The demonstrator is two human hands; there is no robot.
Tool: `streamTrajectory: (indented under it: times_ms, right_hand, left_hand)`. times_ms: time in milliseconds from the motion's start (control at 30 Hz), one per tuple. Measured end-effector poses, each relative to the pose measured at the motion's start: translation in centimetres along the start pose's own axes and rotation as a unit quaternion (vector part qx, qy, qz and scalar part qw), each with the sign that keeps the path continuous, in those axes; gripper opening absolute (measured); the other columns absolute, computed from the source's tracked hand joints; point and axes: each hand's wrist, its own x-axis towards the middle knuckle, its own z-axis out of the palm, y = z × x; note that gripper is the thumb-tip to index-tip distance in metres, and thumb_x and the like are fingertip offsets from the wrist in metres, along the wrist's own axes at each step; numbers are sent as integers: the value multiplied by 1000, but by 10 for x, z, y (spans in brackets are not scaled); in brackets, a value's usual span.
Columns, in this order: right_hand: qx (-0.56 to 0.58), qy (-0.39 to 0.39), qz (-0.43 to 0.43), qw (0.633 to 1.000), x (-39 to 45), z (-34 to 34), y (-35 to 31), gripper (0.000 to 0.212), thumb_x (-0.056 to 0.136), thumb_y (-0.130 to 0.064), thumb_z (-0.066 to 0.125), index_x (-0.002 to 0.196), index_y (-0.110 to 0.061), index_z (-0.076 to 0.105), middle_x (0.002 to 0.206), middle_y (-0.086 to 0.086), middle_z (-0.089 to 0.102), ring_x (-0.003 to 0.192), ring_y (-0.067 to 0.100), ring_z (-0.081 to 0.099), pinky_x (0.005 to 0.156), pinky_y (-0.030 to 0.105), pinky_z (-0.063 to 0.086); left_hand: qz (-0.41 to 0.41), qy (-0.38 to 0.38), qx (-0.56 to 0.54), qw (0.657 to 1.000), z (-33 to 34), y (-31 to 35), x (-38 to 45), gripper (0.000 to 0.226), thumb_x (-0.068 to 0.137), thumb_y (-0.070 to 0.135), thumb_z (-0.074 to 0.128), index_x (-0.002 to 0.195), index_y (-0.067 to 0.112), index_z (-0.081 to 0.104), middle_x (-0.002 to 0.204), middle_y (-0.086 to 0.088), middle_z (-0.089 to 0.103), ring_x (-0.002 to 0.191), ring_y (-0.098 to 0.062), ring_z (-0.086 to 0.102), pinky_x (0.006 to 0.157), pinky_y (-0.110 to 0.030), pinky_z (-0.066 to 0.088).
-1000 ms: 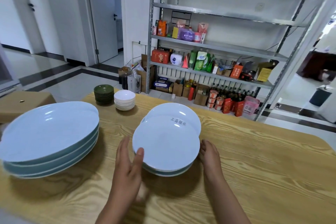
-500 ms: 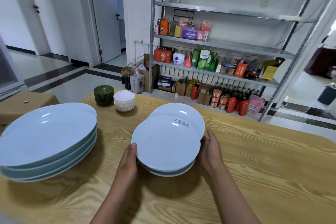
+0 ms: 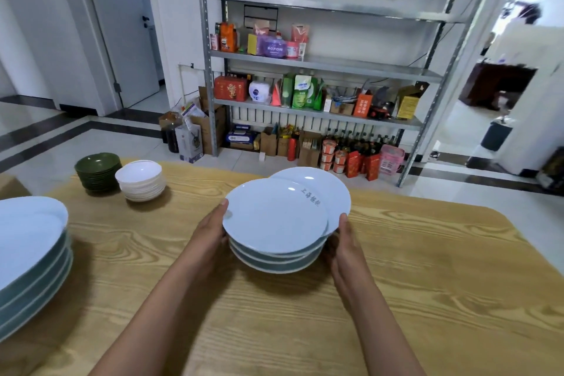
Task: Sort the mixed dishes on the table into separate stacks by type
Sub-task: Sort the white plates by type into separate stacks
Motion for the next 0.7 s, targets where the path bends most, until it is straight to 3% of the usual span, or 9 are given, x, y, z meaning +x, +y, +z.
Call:
streamTrajectory:
  times_ms: [133, 233, 400, 600, 700]
  right_hand:
    - [-100, 39, -15, 994, 35, -38, 4, 75, 66, -93, 47, 124, -46, 55, 125, -14, 64, 120, 16, 57, 106, 50, 40]
    - [-119, 53, -42, 991, 56, -58, 3, 69, 72, -91, 40, 124, -47, 54, 126, -12, 64, 120, 18, 58, 105, 52, 41]
    - [-95, 63, -73, 991, 69, -68, -19, 69, 74, -89, 41, 125, -45, 55, 124, -6, 66, 113, 21, 64, 99, 51, 48]
    - [94, 97, -66, 989, 75, -67, -41, 82, 78, -72, 43, 131, -11, 53, 118, 13, 68, 109, 27, 66, 98, 48, 51]
    - [163, 105, -50, 980, 81, -73, -43, 71, 91, -64, 35, 129, -7, 50, 116, 13, 67, 108, 25, 64, 96, 47, 51]
  left_hand:
    - [-63, -44, -23, 997, 33, -5, 49, 66, 77, 75, 49, 120, 28, 65, 117, -3, 69, 108, -26, 65, 101, -47, 45]
    - [-75, -41, -23, 996, 55, -7, 80, 84, 64, 85, 44, 120, 26, 65, 116, -6, 69, 107, -29, 65, 102, -49, 44]
    - [-115, -76, -80, 987, 88, -7, 123, 95, 71, 88, 31, 128, 17, 59, 122, -14, 65, 114, -35, 60, 107, -49, 37]
    - [-119, -55, -144, 981, 125, -15, 165, 96, 74, 86, 26, 129, 13, 55, 120, -19, 65, 110, -39, 62, 103, -54, 41]
    - [-96, -52, -168, 980, 146, -16, 177, 85, 82, 79, 22, 125, 13, 54, 114, -19, 68, 106, -39, 64, 99, -55, 45]
